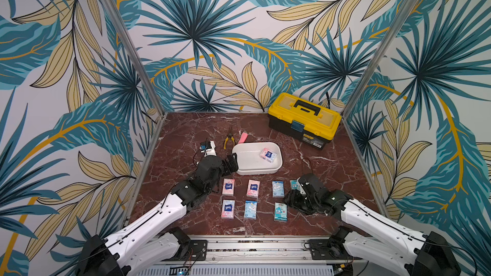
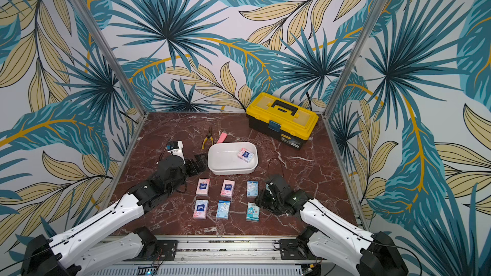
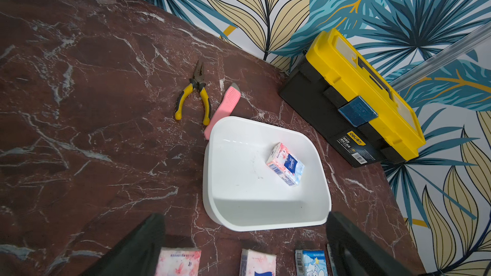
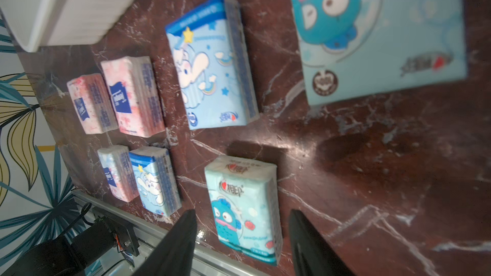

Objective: Take the pocket tissues out of the storage box
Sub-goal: Place the pocket tissues at the center of the board, then pick up the pocket tissues from the storage box.

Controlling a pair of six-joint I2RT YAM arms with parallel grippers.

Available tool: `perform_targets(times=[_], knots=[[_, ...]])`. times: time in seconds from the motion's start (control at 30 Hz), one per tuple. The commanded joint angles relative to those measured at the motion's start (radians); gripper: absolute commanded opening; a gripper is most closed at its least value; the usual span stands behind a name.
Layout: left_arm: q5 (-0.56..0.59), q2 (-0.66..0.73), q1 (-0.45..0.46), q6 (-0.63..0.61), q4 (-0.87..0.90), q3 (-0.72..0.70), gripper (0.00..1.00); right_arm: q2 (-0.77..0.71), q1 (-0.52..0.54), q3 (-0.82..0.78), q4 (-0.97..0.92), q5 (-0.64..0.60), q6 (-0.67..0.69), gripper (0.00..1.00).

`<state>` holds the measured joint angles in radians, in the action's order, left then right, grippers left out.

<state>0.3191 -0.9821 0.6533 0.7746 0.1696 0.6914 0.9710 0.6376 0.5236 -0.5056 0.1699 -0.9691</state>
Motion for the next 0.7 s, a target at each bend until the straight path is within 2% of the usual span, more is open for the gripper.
perform_targets(times=[0.0, 0.33, 0.67], knots=[[0.033, 0.020, -0.005, -0.008, -0.002, -0.024, 1.00, 0.023, 0.004, 0.073, -0.119, -0.076, 0.102, 0.64], [0.067, 0.019, -0.006, -0.051, -0.054, -0.029, 1.00, 0.235, 0.004, 0.404, -0.284, -0.196, 0.392, 0.73], [0.095, 0.025, -0.009, -0.123, -0.106, -0.031, 1.00, 0.499, 0.002, 0.728, -0.326, -0.254, 0.672, 0.87]])
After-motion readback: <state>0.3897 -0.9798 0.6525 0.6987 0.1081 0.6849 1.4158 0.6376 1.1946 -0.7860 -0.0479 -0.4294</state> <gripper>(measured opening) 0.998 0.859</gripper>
